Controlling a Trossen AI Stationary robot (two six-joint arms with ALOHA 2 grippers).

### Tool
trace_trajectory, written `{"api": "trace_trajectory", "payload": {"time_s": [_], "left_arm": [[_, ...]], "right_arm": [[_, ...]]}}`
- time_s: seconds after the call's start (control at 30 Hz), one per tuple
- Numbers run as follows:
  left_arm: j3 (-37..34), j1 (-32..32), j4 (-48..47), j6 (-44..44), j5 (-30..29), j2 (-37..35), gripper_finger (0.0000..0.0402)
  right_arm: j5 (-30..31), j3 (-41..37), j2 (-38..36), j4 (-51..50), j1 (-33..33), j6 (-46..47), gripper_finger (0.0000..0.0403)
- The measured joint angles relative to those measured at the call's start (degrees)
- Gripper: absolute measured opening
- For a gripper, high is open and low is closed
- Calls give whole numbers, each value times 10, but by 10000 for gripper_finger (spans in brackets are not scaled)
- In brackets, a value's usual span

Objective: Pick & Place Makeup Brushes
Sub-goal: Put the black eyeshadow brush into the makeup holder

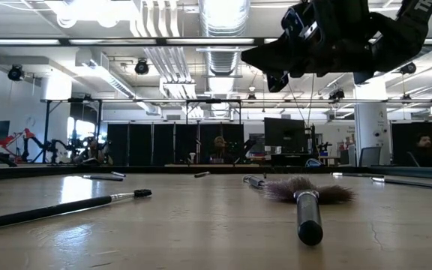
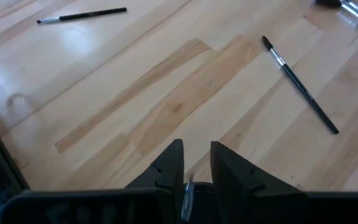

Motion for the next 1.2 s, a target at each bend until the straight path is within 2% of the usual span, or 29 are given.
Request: {"api": "trace_trajectory", "payload": {"time_s": [0.27,0.43,0.6,0.8,0.9,1.0,1.2], "left_arm": [[19,0,-10,28,-14,-6,90],[46,-1,-17,46,-49,-16,91],[59,7,-21,76,-139,-49,80],[33,49,0,182,-255,-112,12],[-5,76,65,270,-284,-158,3],[-64,104,178,381,-288,-213,1],[-236,177,514,658,-249,-332,0]], "right_arm": [[0,5,0,0,0,0,8],[-1,5,0,0,0,0,8],[-1,5,0,0,0,-13,8],[-1,5,0,0,0,-30,8],[-1,5,0,0,0,-30,8],[-1,5,0,0,0,-33,8],[-1,5,0,2,0,-58,8]]}}
